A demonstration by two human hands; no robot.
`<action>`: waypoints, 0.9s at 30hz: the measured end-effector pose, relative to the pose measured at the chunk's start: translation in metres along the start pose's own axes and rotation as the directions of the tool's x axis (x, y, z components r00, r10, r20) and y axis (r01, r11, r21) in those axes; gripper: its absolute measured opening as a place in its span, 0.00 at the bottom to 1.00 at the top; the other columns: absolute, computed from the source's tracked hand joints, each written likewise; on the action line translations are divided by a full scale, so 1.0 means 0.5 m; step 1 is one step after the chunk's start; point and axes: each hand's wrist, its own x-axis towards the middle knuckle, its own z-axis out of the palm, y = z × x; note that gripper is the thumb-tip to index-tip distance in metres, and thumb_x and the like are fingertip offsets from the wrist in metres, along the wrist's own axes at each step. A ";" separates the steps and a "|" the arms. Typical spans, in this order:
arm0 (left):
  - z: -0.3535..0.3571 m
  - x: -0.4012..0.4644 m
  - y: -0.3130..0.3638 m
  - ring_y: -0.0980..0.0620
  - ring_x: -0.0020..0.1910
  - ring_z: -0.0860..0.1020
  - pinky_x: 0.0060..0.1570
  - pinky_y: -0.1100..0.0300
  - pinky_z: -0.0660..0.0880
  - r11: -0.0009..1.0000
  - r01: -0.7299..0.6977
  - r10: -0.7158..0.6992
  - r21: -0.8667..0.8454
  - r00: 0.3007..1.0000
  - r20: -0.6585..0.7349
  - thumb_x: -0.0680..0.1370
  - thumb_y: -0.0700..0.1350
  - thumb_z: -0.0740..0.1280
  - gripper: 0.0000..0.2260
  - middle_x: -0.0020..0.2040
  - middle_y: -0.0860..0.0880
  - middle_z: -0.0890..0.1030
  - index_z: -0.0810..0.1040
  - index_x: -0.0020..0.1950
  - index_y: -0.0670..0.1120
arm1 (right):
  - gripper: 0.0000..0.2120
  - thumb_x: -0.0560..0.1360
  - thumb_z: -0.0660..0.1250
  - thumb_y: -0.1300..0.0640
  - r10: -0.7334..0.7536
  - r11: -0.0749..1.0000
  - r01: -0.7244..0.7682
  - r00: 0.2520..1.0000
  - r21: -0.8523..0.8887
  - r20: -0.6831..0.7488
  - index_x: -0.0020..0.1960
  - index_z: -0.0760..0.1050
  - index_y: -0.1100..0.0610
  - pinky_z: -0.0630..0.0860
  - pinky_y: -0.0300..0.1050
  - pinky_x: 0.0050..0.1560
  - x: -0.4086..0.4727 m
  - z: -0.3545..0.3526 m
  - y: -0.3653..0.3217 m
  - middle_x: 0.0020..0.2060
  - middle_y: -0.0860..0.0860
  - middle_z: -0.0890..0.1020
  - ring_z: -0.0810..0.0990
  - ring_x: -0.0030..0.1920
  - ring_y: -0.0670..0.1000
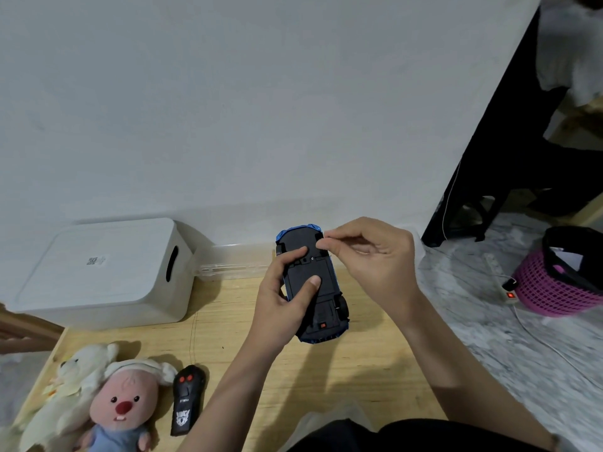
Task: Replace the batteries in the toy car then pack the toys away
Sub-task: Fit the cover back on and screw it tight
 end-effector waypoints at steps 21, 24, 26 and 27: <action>0.012 -0.002 -0.008 0.61 0.50 0.79 0.43 0.69 0.76 0.999 -0.005 0.004 0.053 1.000 0.020 0.74 0.32 0.69 0.17 0.54 0.51 0.80 0.76 0.59 0.48 | 0.06 0.67 0.75 0.68 -0.001 1.000 0.003 0.998 -0.029 0.056 0.39 0.79 0.64 0.81 0.46 0.41 0.004 0.005 0.002 0.38 0.53 0.79 0.80 0.40 0.51; 0.013 -0.002 -0.005 0.62 0.49 0.79 0.42 0.69 0.76 0.999 -0.004 0.004 0.036 1.000 0.012 0.74 0.32 0.69 0.17 0.55 0.51 0.80 0.75 0.60 0.46 | 0.09 0.66 0.76 0.68 0.040 0.999 -0.040 0.999 -0.035 0.001 0.37 0.76 0.63 0.81 0.44 0.41 0.003 0.001 0.005 0.35 0.54 0.80 0.81 0.39 0.50; 0.015 -0.002 -0.003 0.62 0.49 0.79 0.41 0.69 0.77 1.000 0.002 -0.002 0.024 1.000 0.005 0.74 0.32 0.68 0.17 0.55 0.52 0.80 0.75 0.60 0.46 | 0.08 0.66 0.76 0.67 0.110 0.994 -0.110 0.994 -0.006 -0.025 0.38 0.77 0.63 0.82 0.44 0.41 0.002 0.001 0.002 0.34 0.54 0.81 0.82 0.37 0.50; 0.016 -0.003 -0.002 0.62 0.49 0.80 0.41 0.68 0.77 1.000 0.002 -0.002 0.014 1.000 0.002 0.74 0.32 0.68 0.17 0.55 0.52 0.80 0.75 0.60 0.46 | 0.08 0.66 0.77 0.67 0.110 0.994 -0.111 0.993 -0.005 -0.032 0.38 0.78 0.63 0.82 0.43 0.41 0.002 0.001 0.000 0.34 0.54 0.81 0.82 0.37 0.50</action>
